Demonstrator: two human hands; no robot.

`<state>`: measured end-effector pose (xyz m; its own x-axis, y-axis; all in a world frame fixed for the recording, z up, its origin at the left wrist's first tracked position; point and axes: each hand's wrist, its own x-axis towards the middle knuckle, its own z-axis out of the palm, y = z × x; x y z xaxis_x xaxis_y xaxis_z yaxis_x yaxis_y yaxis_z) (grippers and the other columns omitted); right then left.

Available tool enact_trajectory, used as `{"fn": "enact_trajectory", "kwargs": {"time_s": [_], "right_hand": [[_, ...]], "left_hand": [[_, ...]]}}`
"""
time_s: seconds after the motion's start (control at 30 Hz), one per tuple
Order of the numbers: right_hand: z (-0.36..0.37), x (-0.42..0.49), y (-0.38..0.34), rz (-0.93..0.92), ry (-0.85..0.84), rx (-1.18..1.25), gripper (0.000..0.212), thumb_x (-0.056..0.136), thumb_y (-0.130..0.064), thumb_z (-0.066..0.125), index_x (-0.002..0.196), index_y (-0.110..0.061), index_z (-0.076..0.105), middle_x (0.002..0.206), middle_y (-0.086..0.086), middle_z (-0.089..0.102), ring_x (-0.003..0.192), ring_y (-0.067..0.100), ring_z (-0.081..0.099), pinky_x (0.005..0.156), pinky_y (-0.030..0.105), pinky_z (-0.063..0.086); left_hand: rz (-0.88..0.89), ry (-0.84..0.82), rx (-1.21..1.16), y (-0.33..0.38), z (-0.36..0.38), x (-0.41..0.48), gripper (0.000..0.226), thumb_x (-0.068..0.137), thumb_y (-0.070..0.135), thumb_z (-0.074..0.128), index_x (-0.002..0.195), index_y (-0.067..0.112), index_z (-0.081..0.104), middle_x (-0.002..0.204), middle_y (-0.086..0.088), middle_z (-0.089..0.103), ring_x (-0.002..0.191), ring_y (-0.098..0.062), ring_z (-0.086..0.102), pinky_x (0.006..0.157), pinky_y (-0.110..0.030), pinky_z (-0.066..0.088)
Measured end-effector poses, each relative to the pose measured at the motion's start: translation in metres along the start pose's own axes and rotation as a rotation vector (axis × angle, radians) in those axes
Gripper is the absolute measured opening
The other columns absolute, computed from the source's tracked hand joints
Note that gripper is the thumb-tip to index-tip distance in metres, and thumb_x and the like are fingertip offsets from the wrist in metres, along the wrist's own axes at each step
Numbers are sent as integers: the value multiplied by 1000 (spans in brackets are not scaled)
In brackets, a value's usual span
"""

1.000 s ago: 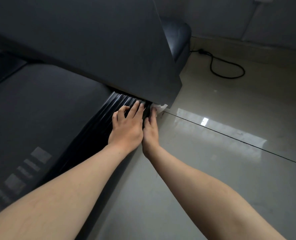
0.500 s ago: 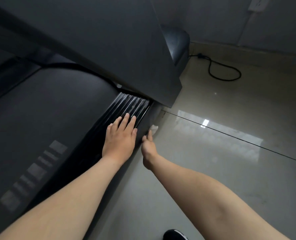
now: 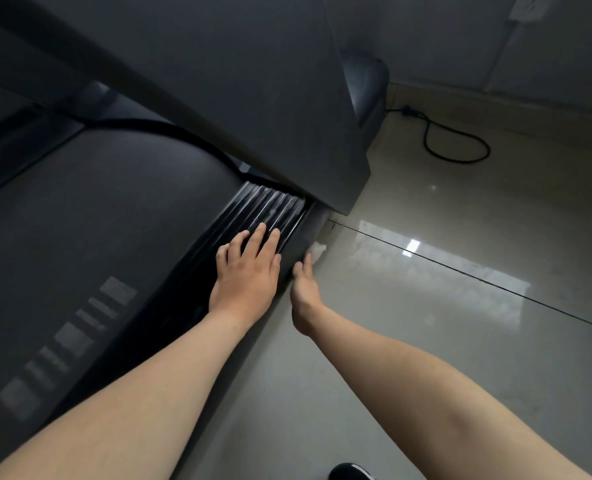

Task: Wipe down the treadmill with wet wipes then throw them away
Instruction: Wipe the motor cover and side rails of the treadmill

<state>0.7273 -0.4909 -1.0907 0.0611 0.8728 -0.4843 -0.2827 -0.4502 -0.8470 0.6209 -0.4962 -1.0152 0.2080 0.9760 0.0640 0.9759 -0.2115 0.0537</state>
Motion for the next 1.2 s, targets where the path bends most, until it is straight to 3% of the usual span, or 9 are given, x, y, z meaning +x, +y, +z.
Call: {"fn": "enact_trajectory", "kwargs": {"time_s": [0.2,0.33,0.47,0.67,0.77,0.83,0.97,1.07,1.2], "right_hand": [[2,-9,-1,267,1,146,61,107,-51,30,159,-20,25,163,-1,31,149,18,29,121,36,24],[11,-17,-24,8,72,108,54,111,-32,28,161,-32,10,164,-7,21,151,15,21,115,26,20],[16,-27,-16,-305,29,-141,54,111,-24,29,161,-29,10,167,-14,7,153,2,5,127,31,8],[3,-30,9,-400,-48,-360,54,111,-25,29,161,-24,8,169,-9,4,153,1,3,126,28,7],[15,-30,-2,-280,-32,-242,57,111,-29,26,161,-30,-1,168,-10,2,154,8,6,126,31,12],[16,-26,-13,-52,0,-92,57,110,-36,25,160,-37,-2,162,-5,22,144,18,31,118,34,26],[3,-16,-11,253,4,59,53,106,-44,30,155,-24,31,155,0,41,124,17,44,113,42,36],[8,-17,-23,230,31,80,58,107,-46,29,158,-19,26,160,3,34,145,21,35,121,41,28],[11,-22,-71,-68,67,17,54,110,-39,25,162,-29,12,166,-3,20,151,19,23,120,33,19]], "left_hand": [[4,22,-42,-2,1,1,52,107,39,28,157,26,33,164,-2,29,149,-28,24,118,-51,20],[6,29,-71,-1,0,1,51,106,39,32,155,25,37,163,-3,33,148,-29,27,118,-51,20],[-18,36,-106,0,0,2,49,108,37,32,156,27,35,164,1,29,150,-25,22,119,-47,15],[-34,59,-143,0,1,3,48,108,34,32,155,29,35,164,4,29,149,-22,22,119,-45,14],[-42,61,-151,0,1,4,47,108,34,33,155,29,36,164,4,30,149,-21,22,119,-45,14],[-50,66,-152,1,0,4,47,108,33,34,155,29,37,163,4,31,149,-22,23,119,-45,15],[-42,54,-178,0,-1,4,47,108,33,32,155,30,36,163,5,30,150,-20,21,121,-45,13],[-45,76,-207,-1,-2,4,47,107,29,37,154,26,40,162,5,34,149,-20,24,120,-45,14],[-61,98,-283,0,-8,-2,48,106,26,38,153,17,42,160,1,39,150,-16,28,124,-40,19]]}}
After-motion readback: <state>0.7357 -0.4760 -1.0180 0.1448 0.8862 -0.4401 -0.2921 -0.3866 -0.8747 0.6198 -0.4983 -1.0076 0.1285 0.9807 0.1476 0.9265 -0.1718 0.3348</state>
